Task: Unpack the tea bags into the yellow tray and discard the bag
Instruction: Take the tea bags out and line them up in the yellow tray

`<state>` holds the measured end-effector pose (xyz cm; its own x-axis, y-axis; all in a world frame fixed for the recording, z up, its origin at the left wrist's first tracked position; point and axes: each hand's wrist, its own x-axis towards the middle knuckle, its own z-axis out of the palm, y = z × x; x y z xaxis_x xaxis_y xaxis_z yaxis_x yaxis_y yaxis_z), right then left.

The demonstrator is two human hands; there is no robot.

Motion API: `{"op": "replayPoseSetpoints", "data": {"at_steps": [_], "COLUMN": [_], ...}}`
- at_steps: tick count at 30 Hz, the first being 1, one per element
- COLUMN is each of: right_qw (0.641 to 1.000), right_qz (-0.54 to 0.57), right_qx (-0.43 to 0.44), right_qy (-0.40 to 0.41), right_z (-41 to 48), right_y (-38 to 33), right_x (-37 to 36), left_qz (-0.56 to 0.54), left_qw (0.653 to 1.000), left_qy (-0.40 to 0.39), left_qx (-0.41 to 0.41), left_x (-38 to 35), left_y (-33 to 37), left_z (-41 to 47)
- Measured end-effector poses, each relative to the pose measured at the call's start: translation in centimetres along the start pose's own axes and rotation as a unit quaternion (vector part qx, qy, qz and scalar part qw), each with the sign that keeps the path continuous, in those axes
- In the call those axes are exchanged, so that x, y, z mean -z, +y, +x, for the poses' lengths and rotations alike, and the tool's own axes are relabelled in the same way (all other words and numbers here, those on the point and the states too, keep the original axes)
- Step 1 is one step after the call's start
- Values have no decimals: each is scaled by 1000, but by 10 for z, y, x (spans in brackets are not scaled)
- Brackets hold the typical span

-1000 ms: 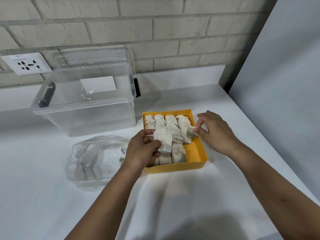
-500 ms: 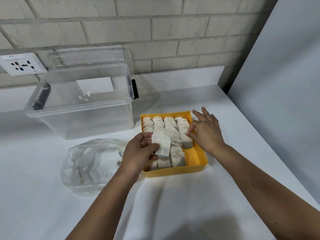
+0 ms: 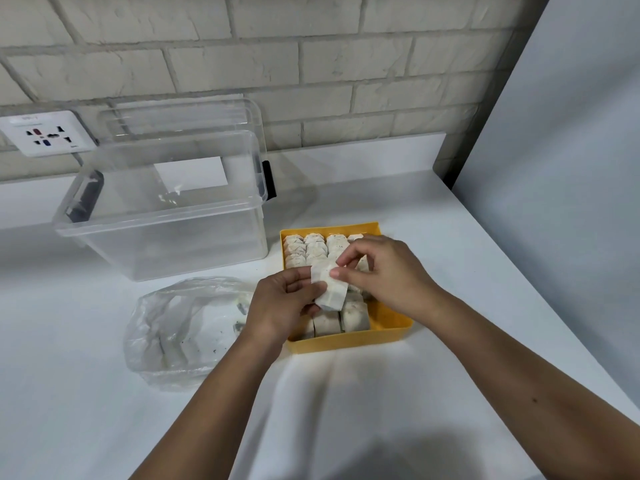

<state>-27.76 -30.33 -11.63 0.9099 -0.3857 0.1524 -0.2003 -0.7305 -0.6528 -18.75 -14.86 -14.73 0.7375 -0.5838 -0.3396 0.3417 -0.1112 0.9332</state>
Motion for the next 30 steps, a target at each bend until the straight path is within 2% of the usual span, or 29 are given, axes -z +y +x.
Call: {"op": "replayPoseSetpoints", "data": {"at_steps": [5,10,15,25,28,30], "right_qw": [998,991,964,953,941,938], "right_qz": [-55,-129,-228,-196,-248,-286], "right_qx": [-29,-36,-65,-73,-74,-69], "right_qy": [-26,-18,-120,-220,-218,-185], "right_z": [-2,-4,-10,-2,3,9], "right_y": [0,13,35,34,40,46], "right_x": [10,44,53,29,23,18], "left_qz": [9,11,48,104,97,97], "left_qw": [1000,1000,998,993,995,995], "left_qy": [7,26,39,45,38,37], "left_qx": [0,4,-9,-10,-6,-7], "left_x": [-1,2,-1,-3,-2,-2], "left_y": [2,4,4,1,0,-1], "left_z": [-2,-2,0,4,4,4]}}
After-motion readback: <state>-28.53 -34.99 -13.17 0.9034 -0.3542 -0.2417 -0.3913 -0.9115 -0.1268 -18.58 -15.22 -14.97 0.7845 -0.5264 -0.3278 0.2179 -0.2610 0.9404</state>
